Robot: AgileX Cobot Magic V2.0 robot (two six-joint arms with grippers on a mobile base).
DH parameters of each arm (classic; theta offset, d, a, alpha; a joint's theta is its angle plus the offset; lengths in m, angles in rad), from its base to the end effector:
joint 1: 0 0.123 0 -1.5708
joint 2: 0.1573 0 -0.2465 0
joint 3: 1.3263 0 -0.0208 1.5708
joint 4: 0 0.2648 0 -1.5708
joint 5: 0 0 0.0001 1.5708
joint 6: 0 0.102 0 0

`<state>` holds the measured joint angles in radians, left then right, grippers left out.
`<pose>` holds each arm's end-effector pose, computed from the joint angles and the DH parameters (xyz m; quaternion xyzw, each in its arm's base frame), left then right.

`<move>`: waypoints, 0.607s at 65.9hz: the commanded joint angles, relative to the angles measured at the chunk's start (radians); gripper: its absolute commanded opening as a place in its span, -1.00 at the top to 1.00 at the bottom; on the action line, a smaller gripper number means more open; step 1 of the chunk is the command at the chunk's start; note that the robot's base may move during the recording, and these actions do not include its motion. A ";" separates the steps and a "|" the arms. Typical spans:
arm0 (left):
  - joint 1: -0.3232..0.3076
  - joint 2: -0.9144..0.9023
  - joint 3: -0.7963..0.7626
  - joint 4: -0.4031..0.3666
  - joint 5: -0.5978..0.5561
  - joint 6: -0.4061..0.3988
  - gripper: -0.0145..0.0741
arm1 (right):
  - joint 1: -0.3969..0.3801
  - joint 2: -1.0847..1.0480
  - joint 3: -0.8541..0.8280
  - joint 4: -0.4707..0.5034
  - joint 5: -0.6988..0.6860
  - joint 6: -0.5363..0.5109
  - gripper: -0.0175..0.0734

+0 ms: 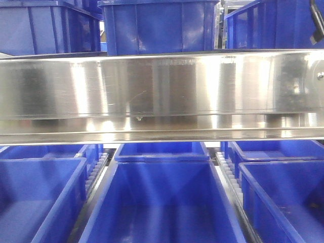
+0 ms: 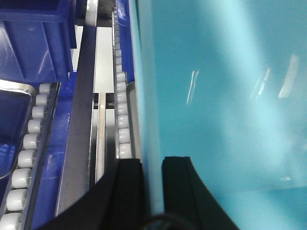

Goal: Move two blue bins to right shelf middle

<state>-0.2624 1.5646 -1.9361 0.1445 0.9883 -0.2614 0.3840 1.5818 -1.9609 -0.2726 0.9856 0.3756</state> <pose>0.3440 -0.0797 0.4518 0.0049 0.8653 -0.0589 0.4978 0.3382 0.1120 0.4557 -0.0117 0.8569 0.0584 0.5121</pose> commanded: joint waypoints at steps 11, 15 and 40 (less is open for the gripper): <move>-0.002 -0.017 -0.019 -0.001 -0.081 0.023 0.92 | -0.003 -0.021 -0.018 -0.043 -0.096 -0.020 0.97; -0.002 -0.017 -0.019 -0.001 -0.086 0.023 0.92 | -0.003 -0.021 -0.018 -0.043 -0.096 -0.020 0.97; -0.002 -0.017 -0.019 -0.001 -0.095 0.023 0.92 | -0.003 -0.021 -0.018 -0.043 -0.096 -0.020 0.97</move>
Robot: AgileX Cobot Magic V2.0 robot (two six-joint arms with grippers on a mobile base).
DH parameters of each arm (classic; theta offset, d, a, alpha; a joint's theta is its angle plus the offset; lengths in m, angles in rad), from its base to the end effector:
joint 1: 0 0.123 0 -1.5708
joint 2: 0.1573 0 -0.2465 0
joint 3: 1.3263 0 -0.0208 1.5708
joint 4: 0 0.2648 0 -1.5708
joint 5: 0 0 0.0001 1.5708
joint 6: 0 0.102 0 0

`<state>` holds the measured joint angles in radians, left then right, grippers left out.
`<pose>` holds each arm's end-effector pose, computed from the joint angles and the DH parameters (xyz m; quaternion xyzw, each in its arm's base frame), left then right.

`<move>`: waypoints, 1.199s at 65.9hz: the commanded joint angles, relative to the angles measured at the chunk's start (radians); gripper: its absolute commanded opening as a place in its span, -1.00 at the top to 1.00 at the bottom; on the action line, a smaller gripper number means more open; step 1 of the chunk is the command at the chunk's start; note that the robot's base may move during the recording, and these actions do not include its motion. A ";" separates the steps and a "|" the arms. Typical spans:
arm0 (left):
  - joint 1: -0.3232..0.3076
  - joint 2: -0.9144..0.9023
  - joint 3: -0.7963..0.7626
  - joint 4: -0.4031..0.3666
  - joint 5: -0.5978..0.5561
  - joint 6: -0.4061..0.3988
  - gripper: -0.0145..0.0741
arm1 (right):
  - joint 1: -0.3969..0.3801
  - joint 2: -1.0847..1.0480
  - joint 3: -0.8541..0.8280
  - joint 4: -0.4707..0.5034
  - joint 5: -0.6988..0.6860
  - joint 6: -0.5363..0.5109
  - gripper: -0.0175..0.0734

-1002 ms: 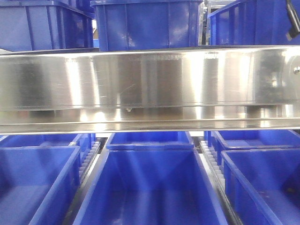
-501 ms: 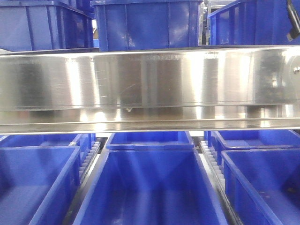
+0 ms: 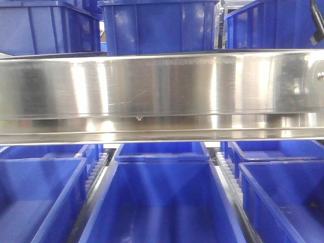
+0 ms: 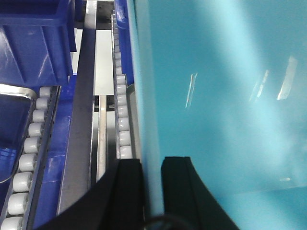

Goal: Move two blue bins to right shelf middle

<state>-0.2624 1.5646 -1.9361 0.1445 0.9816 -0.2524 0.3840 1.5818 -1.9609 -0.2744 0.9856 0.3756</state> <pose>0.3443 -0.0798 0.4524 0.0090 0.8636 -0.0574 0.5009 0.3383 0.1118 0.4558 -0.0117 0.8568 0.0575 0.5123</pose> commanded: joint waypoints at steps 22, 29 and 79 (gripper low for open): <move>-0.002 -0.017 -0.019 -0.001 -0.089 0.014 0.92 | -0.003 -0.021 -0.018 -0.041 -0.096 -0.020 0.97; -0.002 -0.017 -0.019 -0.001 -0.089 0.014 0.92 | -0.003 -0.021 -0.018 -0.041 -0.096 -0.020 0.97; -0.002 0.032 -0.019 -0.001 -0.127 0.014 0.92 | -0.003 -0.021 -0.018 -0.041 -0.096 -0.020 0.97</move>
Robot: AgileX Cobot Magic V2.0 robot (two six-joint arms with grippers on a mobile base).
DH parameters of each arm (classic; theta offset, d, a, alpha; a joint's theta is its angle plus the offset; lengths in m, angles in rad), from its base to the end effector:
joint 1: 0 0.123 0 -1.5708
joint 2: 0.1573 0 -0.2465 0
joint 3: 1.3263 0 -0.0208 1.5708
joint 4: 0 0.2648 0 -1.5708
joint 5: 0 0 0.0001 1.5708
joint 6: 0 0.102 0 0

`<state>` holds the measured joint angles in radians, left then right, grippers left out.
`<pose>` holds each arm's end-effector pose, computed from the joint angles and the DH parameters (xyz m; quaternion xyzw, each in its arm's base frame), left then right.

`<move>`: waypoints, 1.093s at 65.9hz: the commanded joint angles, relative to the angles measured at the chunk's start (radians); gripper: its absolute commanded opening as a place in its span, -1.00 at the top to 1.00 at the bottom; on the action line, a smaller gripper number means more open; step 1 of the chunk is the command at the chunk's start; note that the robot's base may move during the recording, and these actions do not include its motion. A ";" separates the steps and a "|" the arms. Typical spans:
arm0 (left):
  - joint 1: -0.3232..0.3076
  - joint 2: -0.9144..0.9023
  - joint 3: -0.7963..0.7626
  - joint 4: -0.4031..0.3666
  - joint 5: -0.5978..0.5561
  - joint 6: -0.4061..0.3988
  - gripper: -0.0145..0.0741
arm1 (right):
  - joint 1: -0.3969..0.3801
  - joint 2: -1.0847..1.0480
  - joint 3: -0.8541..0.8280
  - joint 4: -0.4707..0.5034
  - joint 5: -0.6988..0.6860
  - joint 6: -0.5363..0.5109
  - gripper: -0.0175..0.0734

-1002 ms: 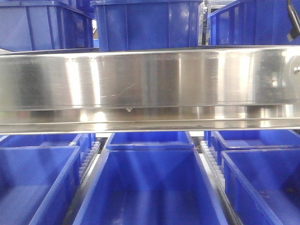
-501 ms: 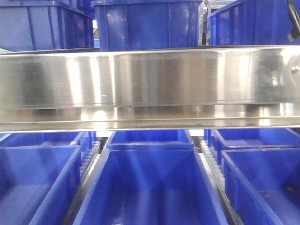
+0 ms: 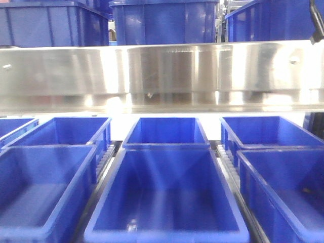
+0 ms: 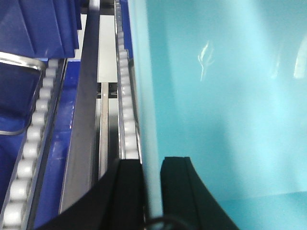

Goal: Move two blue bins to right shelf middle
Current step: 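Drive the base back from the shelf holding the light-blue bin in both grippers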

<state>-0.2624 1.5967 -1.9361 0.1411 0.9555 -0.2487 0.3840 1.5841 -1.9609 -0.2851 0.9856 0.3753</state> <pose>0.3556 -0.0834 0.4431 0.0126 0.8651 -0.0576 0.4981 0.3392 0.1113 0.4552 -0.0123 0.8567 0.0520 0.5130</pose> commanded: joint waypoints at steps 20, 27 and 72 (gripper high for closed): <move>-0.002 0.021 -0.019 0.002 -0.117 0.011 0.92 | -0.003 -0.023 -0.018 -0.031 -0.096 -0.020 0.97; -0.002 0.024 -0.019 0.002 -0.120 0.011 0.92 | -0.003 -0.023 -0.018 -0.031 -0.096 -0.020 0.97; -0.002 0.025 -0.019 0.002 -0.122 0.011 0.92 | -0.003 -0.023 -0.018 -0.031 -0.096 -0.020 0.97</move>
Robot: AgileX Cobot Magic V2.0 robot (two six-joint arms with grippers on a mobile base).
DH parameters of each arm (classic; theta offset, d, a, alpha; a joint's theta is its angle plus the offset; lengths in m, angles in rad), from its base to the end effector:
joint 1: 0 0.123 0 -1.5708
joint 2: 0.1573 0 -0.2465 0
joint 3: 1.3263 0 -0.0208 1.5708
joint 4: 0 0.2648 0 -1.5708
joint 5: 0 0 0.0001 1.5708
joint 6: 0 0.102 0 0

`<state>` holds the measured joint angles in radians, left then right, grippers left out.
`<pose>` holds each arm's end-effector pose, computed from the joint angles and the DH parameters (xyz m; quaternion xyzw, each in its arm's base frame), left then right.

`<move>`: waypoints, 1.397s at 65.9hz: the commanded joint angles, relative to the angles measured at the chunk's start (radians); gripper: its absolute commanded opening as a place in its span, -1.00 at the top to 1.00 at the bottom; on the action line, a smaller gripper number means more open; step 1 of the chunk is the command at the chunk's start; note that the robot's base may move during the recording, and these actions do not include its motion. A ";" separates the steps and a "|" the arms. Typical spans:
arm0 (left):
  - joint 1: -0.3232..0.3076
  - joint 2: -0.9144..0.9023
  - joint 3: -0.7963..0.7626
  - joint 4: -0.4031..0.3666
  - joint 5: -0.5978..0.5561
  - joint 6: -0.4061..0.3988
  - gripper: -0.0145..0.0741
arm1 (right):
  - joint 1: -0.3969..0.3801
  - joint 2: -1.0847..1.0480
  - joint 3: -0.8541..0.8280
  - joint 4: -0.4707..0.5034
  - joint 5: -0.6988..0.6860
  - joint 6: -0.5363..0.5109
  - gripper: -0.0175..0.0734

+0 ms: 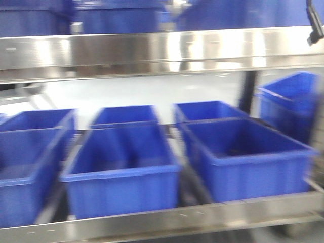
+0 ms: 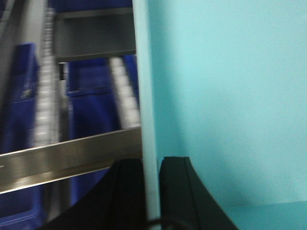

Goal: Move two blue bins to right shelf middle
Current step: 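Drive the base back from the shelf holding the light-blue bin in both grippers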

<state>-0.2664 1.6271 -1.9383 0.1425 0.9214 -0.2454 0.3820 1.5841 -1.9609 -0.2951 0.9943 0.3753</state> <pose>0.3660 -0.0879 0.4355 0.0180 0.8635 -0.0580 0.5006 0.3393 0.1095 0.4547 -0.0111 0.8582 0.0454 0.5111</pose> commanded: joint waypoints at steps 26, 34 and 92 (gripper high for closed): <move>0.002 -0.006 -0.017 0.001 -0.088 0.007 0.92 | -0.001 -0.023 -0.018 -0.021 -0.105 -0.020 0.97; 0.002 -0.006 -0.017 0.001 -0.095 0.007 0.92 | -0.001 -0.023 -0.018 -0.021 -0.105 -0.020 0.97; 0.002 -0.006 -0.017 0.001 -0.101 0.007 0.92 | -0.001 -0.023 -0.018 -0.021 -0.105 -0.020 0.97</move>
<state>-0.2664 1.6347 -1.9383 0.1345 0.9093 -0.2454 0.3804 1.5841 -1.9609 -0.3046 0.9943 0.3735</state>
